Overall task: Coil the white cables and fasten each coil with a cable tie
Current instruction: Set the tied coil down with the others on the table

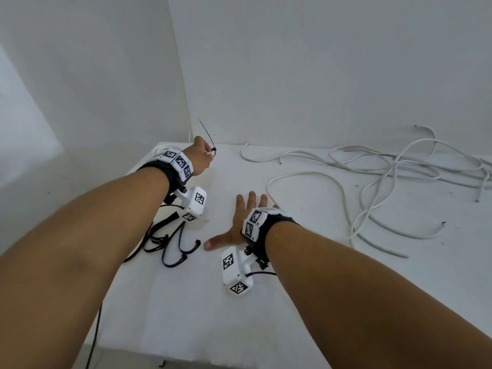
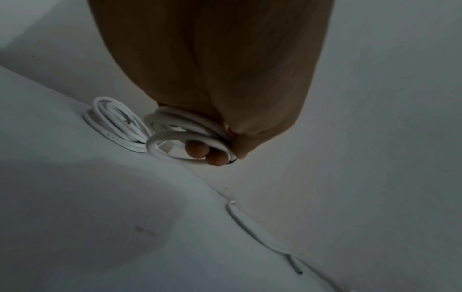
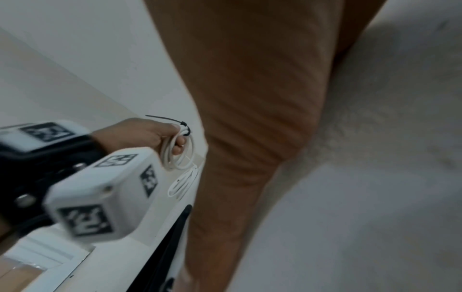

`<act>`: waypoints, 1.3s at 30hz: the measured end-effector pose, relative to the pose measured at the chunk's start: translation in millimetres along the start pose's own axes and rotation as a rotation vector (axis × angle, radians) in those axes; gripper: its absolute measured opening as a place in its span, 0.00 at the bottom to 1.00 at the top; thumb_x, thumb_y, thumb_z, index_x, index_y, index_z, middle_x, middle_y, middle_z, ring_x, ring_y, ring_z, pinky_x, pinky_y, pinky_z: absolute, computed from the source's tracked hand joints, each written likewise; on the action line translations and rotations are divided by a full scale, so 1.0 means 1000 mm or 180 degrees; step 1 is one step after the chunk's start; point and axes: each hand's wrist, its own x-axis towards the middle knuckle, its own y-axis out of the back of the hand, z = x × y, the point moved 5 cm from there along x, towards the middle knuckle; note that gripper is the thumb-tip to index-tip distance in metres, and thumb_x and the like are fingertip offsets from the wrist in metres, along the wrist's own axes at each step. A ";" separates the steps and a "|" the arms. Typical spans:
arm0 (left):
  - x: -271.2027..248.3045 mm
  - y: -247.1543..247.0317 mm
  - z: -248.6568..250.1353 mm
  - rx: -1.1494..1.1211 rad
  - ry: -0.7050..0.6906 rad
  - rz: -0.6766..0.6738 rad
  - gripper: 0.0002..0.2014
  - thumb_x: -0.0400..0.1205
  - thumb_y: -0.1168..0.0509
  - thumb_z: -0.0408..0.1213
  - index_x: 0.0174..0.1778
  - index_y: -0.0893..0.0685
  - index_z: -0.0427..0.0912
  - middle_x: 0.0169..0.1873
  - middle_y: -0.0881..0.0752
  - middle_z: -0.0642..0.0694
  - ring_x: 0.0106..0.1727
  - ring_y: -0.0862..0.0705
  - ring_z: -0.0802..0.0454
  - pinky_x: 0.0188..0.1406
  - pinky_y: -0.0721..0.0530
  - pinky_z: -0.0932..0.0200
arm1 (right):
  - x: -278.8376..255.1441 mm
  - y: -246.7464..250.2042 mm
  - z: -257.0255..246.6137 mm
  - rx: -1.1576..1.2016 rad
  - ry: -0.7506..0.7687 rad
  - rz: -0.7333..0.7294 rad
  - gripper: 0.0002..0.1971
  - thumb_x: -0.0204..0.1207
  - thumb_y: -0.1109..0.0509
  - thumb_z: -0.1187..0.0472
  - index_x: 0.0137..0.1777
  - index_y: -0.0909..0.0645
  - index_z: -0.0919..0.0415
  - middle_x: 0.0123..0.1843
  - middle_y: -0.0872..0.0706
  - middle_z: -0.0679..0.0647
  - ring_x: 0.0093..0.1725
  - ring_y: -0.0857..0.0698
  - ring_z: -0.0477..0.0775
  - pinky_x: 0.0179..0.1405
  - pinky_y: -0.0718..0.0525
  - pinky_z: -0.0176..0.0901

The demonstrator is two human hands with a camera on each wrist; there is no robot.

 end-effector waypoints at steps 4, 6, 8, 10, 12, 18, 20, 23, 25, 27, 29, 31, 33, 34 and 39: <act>0.029 -0.015 0.003 0.0508 -0.0049 -0.0058 0.15 0.88 0.42 0.40 0.65 0.33 0.35 0.51 0.14 0.34 0.47 0.16 0.39 0.46 0.22 0.50 | 0.001 0.001 0.000 0.0012 0.0001 -0.0065 0.79 0.44 0.32 0.13 0.84 0.75 0.51 0.86 0.75 0.58 0.84 0.72 0.70 0.80 0.62 0.76; 0.040 -0.023 0.003 0.0713 -0.0025 -0.0044 0.18 0.87 0.41 0.40 0.68 0.34 0.33 0.55 0.14 0.33 0.53 0.14 0.35 0.54 0.18 0.45 | 0.003 0.002 0.000 0.0055 0.0005 -0.0077 0.80 0.43 0.32 0.13 0.84 0.75 0.51 0.85 0.75 0.58 0.84 0.72 0.70 0.79 0.63 0.76; 0.047 -0.025 0.006 0.0943 0.0039 0.0081 0.21 0.87 0.40 0.38 0.73 0.34 0.32 0.59 0.15 0.34 0.59 0.15 0.34 0.58 0.20 0.44 | 0.007 0.003 0.000 0.0044 -0.0005 -0.0101 0.81 0.42 0.32 0.13 0.84 0.75 0.51 0.85 0.75 0.59 0.83 0.72 0.71 0.79 0.63 0.77; 0.050 -0.029 0.008 0.1174 -0.0008 0.0060 0.20 0.86 0.41 0.36 0.73 0.32 0.31 0.60 0.16 0.34 0.60 0.16 0.34 0.60 0.19 0.45 | 0.007 0.004 0.000 0.0023 -0.0004 -0.0124 0.81 0.41 0.32 0.13 0.84 0.75 0.52 0.85 0.75 0.59 0.83 0.71 0.71 0.80 0.62 0.77; 0.050 -0.034 0.008 0.1357 -0.0036 -0.0079 0.17 0.86 0.40 0.38 0.68 0.30 0.32 0.59 0.16 0.31 0.58 0.16 0.32 0.62 0.19 0.39 | 0.005 0.002 0.000 0.0035 0.0008 -0.0142 0.82 0.41 0.33 0.12 0.84 0.75 0.52 0.85 0.74 0.60 0.83 0.71 0.72 0.80 0.62 0.76; 0.050 -0.043 -0.004 0.1557 -0.0229 -0.0058 0.12 0.88 0.42 0.38 0.62 0.27 0.33 0.54 0.15 0.32 0.53 0.15 0.35 0.53 0.20 0.46 | 0.004 -0.006 -0.001 0.0067 0.0016 -0.0181 0.81 0.42 0.32 0.13 0.84 0.75 0.52 0.85 0.76 0.60 0.83 0.73 0.72 0.78 0.63 0.78; 0.052 -0.042 -0.005 0.1643 -0.0283 -0.0051 0.13 0.87 0.42 0.40 0.59 0.22 0.32 0.53 0.14 0.33 0.52 0.14 0.36 0.50 0.20 0.50 | 0.004 -0.005 -0.002 0.0074 0.0019 -0.0198 0.81 0.42 0.31 0.13 0.84 0.76 0.52 0.85 0.76 0.59 0.83 0.73 0.71 0.77 0.64 0.78; 0.053 -0.039 -0.002 0.1722 -0.0238 -0.0083 0.13 0.84 0.37 0.40 0.54 0.16 0.34 0.53 0.12 0.34 0.54 0.14 0.36 0.52 0.18 0.52 | 0.003 -0.004 -0.002 0.0090 0.0033 -0.0204 0.81 0.43 0.31 0.13 0.84 0.76 0.52 0.84 0.77 0.59 0.83 0.74 0.71 0.77 0.65 0.78; 0.057 -0.036 0.000 0.1817 -0.0193 -0.0069 0.14 0.80 0.34 0.44 0.52 0.14 0.37 0.52 0.12 0.36 0.52 0.14 0.37 0.52 0.16 0.52 | 0.003 -0.005 -0.003 0.0099 0.0047 -0.0224 0.81 0.43 0.32 0.13 0.83 0.76 0.52 0.84 0.78 0.59 0.83 0.74 0.71 0.76 0.66 0.78; 0.058 -0.033 0.009 0.1875 -0.0212 -0.0081 0.17 0.80 0.35 0.49 0.47 0.13 0.37 0.46 0.12 0.39 0.48 0.14 0.38 0.48 0.16 0.53 | 0.003 -0.005 -0.003 0.0108 0.0060 -0.0242 0.81 0.43 0.32 0.13 0.83 0.77 0.52 0.84 0.78 0.59 0.82 0.75 0.71 0.76 0.67 0.78; 0.060 -0.036 0.026 0.1777 -0.0323 -0.0196 0.20 0.82 0.37 0.49 0.41 0.13 0.34 0.40 0.13 0.39 0.45 0.15 0.38 0.44 0.19 0.55 | 0.004 -0.005 -0.003 0.0123 0.0072 -0.0248 0.81 0.43 0.31 0.14 0.83 0.77 0.52 0.84 0.78 0.59 0.82 0.75 0.71 0.76 0.67 0.79; 0.064 -0.043 0.045 0.1476 -0.0465 -0.0359 0.17 0.82 0.35 0.46 0.36 0.13 0.37 0.33 0.15 0.42 0.40 0.16 0.41 0.38 0.24 0.58 | 0.005 -0.004 -0.002 0.0153 0.0085 -0.0260 0.81 0.42 0.31 0.14 0.83 0.77 0.53 0.84 0.78 0.59 0.82 0.76 0.71 0.76 0.67 0.79; 0.067 -0.052 0.062 0.1203 -0.0664 -0.0519 0.10 0.81 0.33 0.42 0.39 0.11 0.41 0.34 0.12 0.45 0.40 0.14 0.45 0.38 0.24 0.60 | 0.006 -0.004 -0.003 0.0179 0.0099 -0.0256 0.82 0.42 0.31 0.14 0.83 0.77 0.53 0.84 0.79 0.59 0.82 0.76 0.71 0.76 0.67 0.79; 0.070 -0.057 0.068 0.1135 -0.0771 -0.0564 0.08 0.81 0.33 0.40 0.45 0.10 0.42 0.41 0.10 0.46 0.46 0.12 0.45 0.43 0.22 0.60 | 0.006 -0.004 -0.003 0.0186 0.0105 -0.0245 0.82 0.42 0.30 0.14 0.83 0.77 0.53 0.84 0.79 0.59 0.82 0.76 0.71 0.76 0.67 0.79; 0.083 -0.089 0.078 0.1357 -0.0836 -0.0751 0.21 0.83 0.35 0.34 0.73 0.20 0.48 0.75 0.22 0.42 0.73 0.23 0.43 0.71 0.27 0.55 | 0.006 -0.007 -0.002 0.0238 0.0136 -0.0218 0.82 0.42 0.29 0.15 0.82 0.78 0.53 0.83 0.80 0.58 0.81 0.77 0.70 0.74 0.71 0.80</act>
